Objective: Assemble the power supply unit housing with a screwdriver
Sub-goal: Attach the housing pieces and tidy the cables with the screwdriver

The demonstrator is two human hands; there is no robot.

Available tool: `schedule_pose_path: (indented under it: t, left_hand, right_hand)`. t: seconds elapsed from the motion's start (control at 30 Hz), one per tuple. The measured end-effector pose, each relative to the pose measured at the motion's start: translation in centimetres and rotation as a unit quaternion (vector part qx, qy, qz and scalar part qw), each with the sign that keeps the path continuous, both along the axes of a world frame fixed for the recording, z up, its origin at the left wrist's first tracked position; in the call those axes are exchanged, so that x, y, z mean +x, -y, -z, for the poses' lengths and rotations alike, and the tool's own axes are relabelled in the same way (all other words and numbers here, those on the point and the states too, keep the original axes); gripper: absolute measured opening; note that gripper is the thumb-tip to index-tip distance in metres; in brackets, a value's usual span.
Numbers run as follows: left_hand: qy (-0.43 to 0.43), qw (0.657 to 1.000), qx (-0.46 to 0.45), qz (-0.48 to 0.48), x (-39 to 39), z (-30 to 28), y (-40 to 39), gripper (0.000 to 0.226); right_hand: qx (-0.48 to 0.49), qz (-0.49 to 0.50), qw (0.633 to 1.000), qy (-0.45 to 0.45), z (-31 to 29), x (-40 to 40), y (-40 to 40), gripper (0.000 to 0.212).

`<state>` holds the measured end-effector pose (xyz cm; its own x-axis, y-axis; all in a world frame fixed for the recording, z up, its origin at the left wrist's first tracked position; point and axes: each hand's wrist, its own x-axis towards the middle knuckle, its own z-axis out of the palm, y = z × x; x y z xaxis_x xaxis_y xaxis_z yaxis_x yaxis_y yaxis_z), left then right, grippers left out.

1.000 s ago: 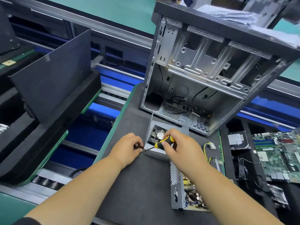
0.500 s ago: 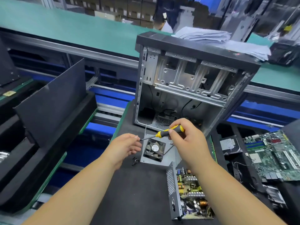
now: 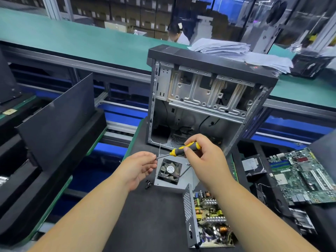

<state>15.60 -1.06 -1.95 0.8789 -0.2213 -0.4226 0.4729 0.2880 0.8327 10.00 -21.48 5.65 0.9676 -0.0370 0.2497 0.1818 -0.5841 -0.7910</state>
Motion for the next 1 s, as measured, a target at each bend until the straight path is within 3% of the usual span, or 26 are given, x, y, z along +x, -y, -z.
schedule_pose_path:
  t: [0.23,0.47,1.0]
  left_hand:
    - [-0.035,0.999,-0.028,-0.025,0.01,0.26,0.47,0.003]
    - [-0.018,0.996,-0.085,-0.006,0.13,0.18,-0.07,0.014]
    - [-0.013,0.997,-0.078,0.004,-0.24,-0.51,0.12,0.012]
  right_hand:
    - [-0.006,-0.007,1.000,-0.005,-0.31,-0.26,0.49,0.012]
    - [0.031,0.035,0.999,0.020,-0.71,-0.04,0.79,0.013]
    - [0.023,0.009,1.000,0.014,-0.66,0.16,0.25,0.008]
